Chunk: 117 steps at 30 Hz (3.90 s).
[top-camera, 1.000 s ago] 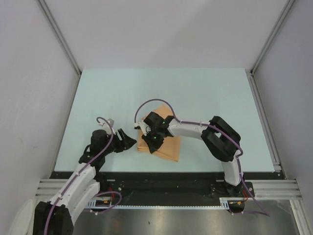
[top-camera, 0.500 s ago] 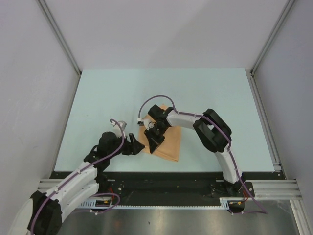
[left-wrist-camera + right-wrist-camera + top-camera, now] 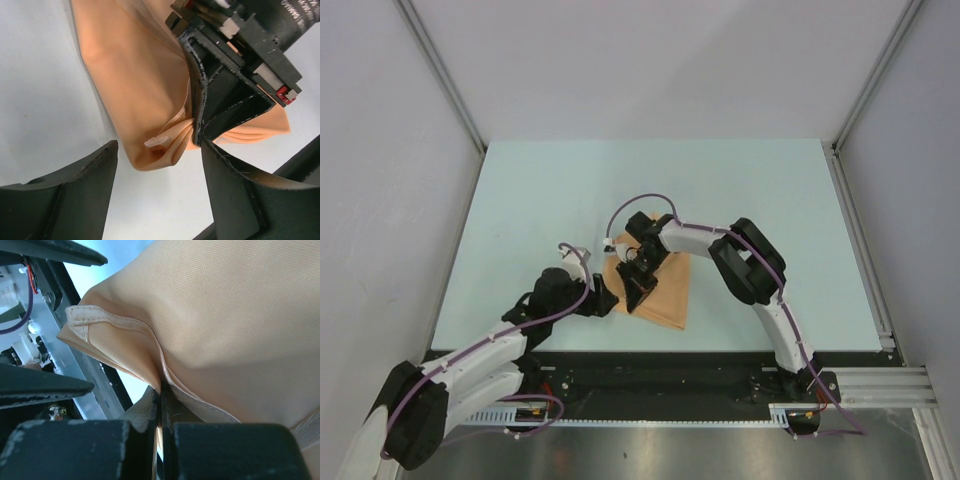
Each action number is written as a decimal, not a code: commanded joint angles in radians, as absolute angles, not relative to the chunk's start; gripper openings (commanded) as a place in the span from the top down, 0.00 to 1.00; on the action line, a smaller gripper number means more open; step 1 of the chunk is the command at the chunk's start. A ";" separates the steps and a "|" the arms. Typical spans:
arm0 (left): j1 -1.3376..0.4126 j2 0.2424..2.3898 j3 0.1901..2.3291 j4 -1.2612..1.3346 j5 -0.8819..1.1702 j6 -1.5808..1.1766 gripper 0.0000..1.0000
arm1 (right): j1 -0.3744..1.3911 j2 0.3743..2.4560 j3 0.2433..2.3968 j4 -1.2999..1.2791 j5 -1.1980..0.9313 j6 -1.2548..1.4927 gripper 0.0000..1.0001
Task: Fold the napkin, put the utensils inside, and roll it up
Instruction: Roll the napkin with the utensil
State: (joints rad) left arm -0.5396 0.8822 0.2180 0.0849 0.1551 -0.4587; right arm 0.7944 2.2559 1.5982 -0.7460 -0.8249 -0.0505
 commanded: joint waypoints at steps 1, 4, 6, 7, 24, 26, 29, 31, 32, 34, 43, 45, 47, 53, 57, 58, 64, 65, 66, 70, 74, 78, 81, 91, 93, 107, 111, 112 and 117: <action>-0.564 0.876 0.250 0.167 0.117 -0.413 0.29 | 0.781 2.301 1.621 -0.805 -0.778 -0.089 1.00; -0.568 0.882 0.244 0.182 0.115 -0.407 0.32 | 0.781 2.309 1.628 -0.810 -0.781 -0.089 1.00; -0.571 0.899 0.245 0.186 0.109 -0.407 0.34 | 0.779 2.312 1.635 -0.813 -0.781 -0.087 1.00; -0.571 0.903 0.247 0.187 0.109 -0.407 0.38 | 0.779 2.316 1.638 -0.815 -0.781 -0.089 1.00; -0.586 0.940 0.218 0.268 0.140 -0.388 0.60 | 0.758 2.342 1.657 -0.836 -0.782 -0.075 1.00; -0.586 0.956 0.222 0.267 0.152 -0.391 0.60 | 0.756 2.344 1.660 -0.836 -0.782 -0.074 1.00; -0.586 0.956 0.221 0.270 0.160 -0.396 0.59 | 0.753 2.350 1.663 -0.836 -0.784 -0.072 1.00; -0.586 0.954 0.221 0.268 0.161 -0.396 0.57 | 0.752 2.353 1.664 -0.836 -0.784 -0.071 1.00; -0.586 0.954 0.219 0.270 0.161 -0.397 0.57 | 0.753 2.355 1.663 -0.836 -0.784 -0.071 1.00; -0.586 0.954 0.218 0.271 0.164 -0.397 0.57 | 0.752 2.355 1.661 -0.835 -0.784 -0.071 1.00; -0.586 0.992 0.233 0.264 0.173 -0.399 0.68 | 0.747 2.355 1.664 -0.833 -0.787 -0.068 1.00; -0.586 0.997 0.235 0.259 0.178 -0.399 0.74 | 0.747 2.359 1.666 -0.833 -0.788 -0.066 1.00; -0.586 1.003 0.238 0.258 0.173 -0.402 0.94 | 0.746 2.361 1.667 -0.831 -0.793 -0.064 1.00; -0.586 1.061 0.287 0.175 0.032 -0.456 1.00 | 0.732 2.320 1.663 -0.818 -0.828 -0.055 0.98; -0.583 1.137 0.330 0.132 0.003 -0.486 1.00 | 0.710 2.263 1.648 -0.804 -0.859 -0.048 0.82; -0.584 1.146 0.331 0.129 0.002 -0.492 1.00 | 0.701 2.250 1.643 -0.801 -0.871 -0.045 0.74; -0.583 1.155 0.336 0.112 -0.038 -0.525 1.00 | 0.666 2.116 1.557 -0.778 -0.867 -0.040 0.48; -0.581 1.154 0.334 0.115 -0.038 -0.526 1.00 | 0.663 2.094 1.540 -0.769 -0.862 -0.049 0.47; -0.583 1.152 0.336 0.117 -0.035 -0.529 1.00 | 0.664 2.073 1.495 -0.743 -0.856 -0.054 0.46; -0.580 1.158 0.344 0.117 -0.032 -0.529 1.00 | 0.699 1.930 1.346 -0.612 -0.725 -0.052 0.38; -0.580 1.160 0.344 0.112 -0.031 -0.531 1.00 | 0.758 1.778 1.192 -0.461 -0.554 -0.041 0.37; -0.577 1.157 0.341 0.109 -0.029 -0.534 1.00 | 0.860 1.674 1.069 -0.374 -0.347 -0.038 0.36; -0.575 1.157 0.337 0.112 -0.023 -0.537 1.00 | 0.909 1.613 0.991 -0.301 -0.204 -0.046 0.36; -0.574 1.152 0.342 0.104 -0.021 -0.535 1.00 | 1.061 1.623 0.939 -0.233 0.083 -0.092 0.41; -0.571 1.149 0.339 0.104 -0.021 -0.535 1.00 | 1.072 1.635 0.939 -0.235 0.101 -0.095 0.44; -0.548 1.140 0.330 0.113 -0.008 -0.531 1.00 | 1.121 1.733 0.957 -0.324 0.112 -0.092 0.79; -0.541 1.131 0.328 0.106 -0.008 -0.520 1.00 | 1.091 1.758 1.012 -0.400 -0.050 -0.075 1.00; -0.538 1.129 0.330 0.103 -0.008 -0.517 1.00 | 1.079 1.759 1.022 -0.431 -0.101 -0.072 1.00; -0.529 1.115 0.350 0.074 -0.012 -0.503 1.00 | 1.003 1.808 1.118 -0.544 -0.431 -0.049 1.00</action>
